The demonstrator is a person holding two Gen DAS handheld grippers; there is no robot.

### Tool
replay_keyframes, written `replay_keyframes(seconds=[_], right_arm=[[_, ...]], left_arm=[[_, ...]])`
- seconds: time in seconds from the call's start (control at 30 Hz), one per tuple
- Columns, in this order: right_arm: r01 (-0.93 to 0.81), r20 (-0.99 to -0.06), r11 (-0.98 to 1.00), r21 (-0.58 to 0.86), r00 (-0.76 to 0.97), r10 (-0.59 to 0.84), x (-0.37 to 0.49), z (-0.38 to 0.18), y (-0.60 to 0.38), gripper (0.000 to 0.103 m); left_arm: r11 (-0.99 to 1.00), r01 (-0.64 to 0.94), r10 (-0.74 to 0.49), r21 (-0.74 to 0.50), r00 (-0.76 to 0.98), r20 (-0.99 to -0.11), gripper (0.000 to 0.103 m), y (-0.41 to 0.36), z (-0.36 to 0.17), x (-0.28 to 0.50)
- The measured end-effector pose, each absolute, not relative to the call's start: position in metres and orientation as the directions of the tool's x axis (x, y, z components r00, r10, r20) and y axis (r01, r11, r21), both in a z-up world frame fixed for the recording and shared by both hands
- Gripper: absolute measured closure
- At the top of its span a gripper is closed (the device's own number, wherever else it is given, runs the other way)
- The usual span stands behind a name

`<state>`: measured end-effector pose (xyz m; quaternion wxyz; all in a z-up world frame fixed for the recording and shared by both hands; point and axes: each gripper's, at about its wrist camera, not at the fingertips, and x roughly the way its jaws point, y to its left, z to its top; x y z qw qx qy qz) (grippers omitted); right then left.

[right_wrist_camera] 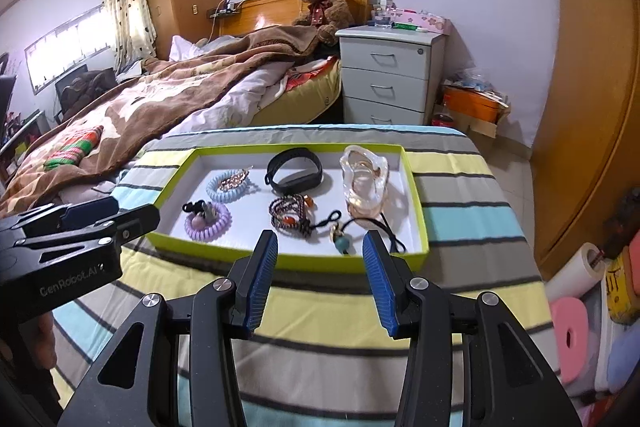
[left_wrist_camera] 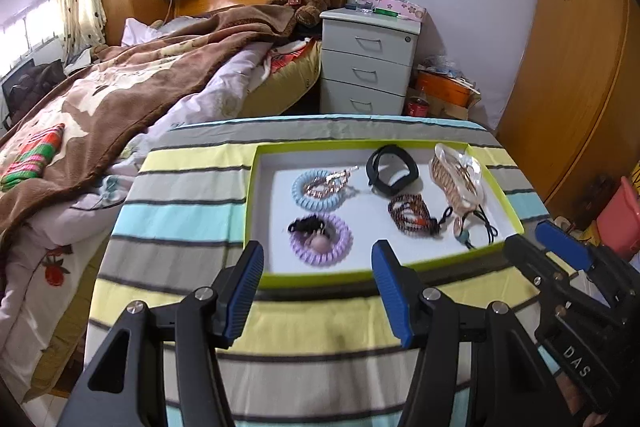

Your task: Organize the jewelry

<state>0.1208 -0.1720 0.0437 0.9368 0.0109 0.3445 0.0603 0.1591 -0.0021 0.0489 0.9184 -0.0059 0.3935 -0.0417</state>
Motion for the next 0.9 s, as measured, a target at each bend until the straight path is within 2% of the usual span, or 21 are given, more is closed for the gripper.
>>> replay_keyframes(seconds=[0.27, 0.9], right_arm=[[-0.092, -0.623, 0.993, 0.078, 0.773, 0.12, 0.096, 0.051, -0.178, 0.058], [-0.093, -0.603, 0.993, 0.074, 0.789, 0.119, 0.074, 0.054, -0.169, 0.058]], left_arm=[[0.998, 0.057, -0.044, -0.006, 0.699, -0.714, 0.045, -0.01, 0.047, 0.125], [1.0, 0.03, -0.028, -0.009, 0.72, -0.693, 0.045, -0.012, 0.047, 0.092]])
